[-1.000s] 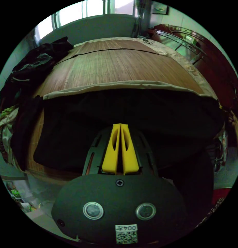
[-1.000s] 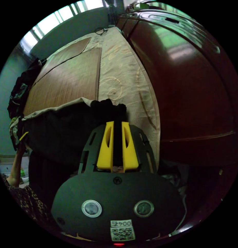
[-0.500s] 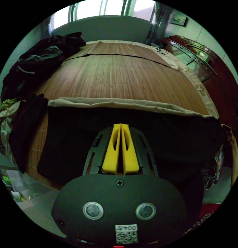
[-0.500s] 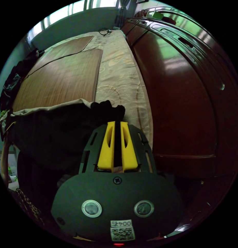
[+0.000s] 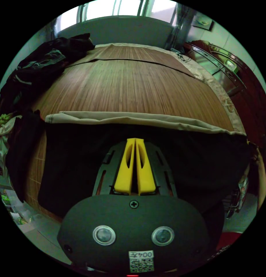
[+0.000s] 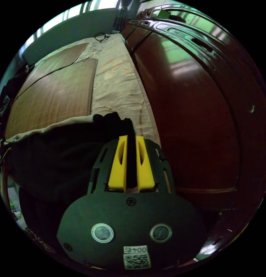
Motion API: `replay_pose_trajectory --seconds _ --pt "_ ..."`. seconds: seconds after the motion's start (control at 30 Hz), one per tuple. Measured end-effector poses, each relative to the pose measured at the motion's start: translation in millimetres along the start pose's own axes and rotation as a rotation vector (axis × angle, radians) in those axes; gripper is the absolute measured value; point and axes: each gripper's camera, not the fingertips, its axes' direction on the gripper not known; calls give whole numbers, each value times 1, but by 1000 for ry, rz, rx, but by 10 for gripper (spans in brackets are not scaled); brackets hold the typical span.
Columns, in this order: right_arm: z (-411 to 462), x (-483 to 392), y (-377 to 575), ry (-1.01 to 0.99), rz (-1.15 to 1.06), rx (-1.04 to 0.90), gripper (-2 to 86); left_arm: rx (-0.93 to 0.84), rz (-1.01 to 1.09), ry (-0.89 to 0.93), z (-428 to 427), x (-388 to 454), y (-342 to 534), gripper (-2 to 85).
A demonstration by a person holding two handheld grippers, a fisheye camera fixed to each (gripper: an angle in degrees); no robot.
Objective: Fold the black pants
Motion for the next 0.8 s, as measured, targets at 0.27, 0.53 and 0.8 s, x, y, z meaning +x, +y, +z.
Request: replay_pose_trajectory --seconds 0.27,0.53,0.8 --pt "-76 -74 44 -102 -73 112 67 121 44 62 -64 0 37 6" --pt "-99 -263 135 -414 -415 65 76 98 46 58 -104 22 120 3" --pt "-122 -397 174 -178 -726 88 105 64 253 182 -112 108 183 1"
